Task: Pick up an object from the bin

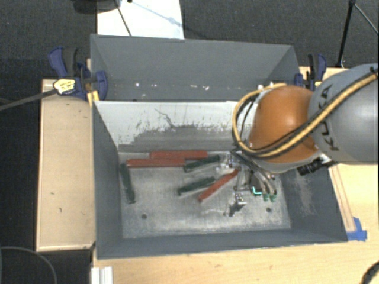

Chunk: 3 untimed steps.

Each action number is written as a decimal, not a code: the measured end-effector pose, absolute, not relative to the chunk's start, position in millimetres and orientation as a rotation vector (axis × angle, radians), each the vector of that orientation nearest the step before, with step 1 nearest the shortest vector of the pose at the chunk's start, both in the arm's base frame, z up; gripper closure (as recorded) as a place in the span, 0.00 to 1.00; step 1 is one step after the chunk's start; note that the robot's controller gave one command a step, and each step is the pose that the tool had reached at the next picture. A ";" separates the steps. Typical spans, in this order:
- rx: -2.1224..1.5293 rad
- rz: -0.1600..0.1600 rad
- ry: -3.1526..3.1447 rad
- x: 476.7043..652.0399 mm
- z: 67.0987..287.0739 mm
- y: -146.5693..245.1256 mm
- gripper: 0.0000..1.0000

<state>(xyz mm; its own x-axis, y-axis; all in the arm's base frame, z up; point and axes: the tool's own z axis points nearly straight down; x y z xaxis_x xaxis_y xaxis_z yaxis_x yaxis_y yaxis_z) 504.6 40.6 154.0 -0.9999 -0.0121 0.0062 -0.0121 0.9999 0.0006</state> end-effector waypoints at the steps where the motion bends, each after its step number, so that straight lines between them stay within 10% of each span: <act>1: 0.017 -0.002 -3.143 506.5 158.1 40.4 0.00; 2: 0.131 -0.003 -3.149 526.2 82.3 47.9 1.00; 3: 0.128 -0.002 -3.145 524.6 80.8 47.7 0.00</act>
Offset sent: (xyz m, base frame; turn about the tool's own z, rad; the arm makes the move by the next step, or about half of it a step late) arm 0.0179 0.0069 -0.0765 -0.0749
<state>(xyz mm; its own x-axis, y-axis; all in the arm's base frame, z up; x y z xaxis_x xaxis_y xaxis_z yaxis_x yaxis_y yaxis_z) 524.6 47.7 80.8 -0.9967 -0.0811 -0.0057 -0.0811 0.9967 0.0012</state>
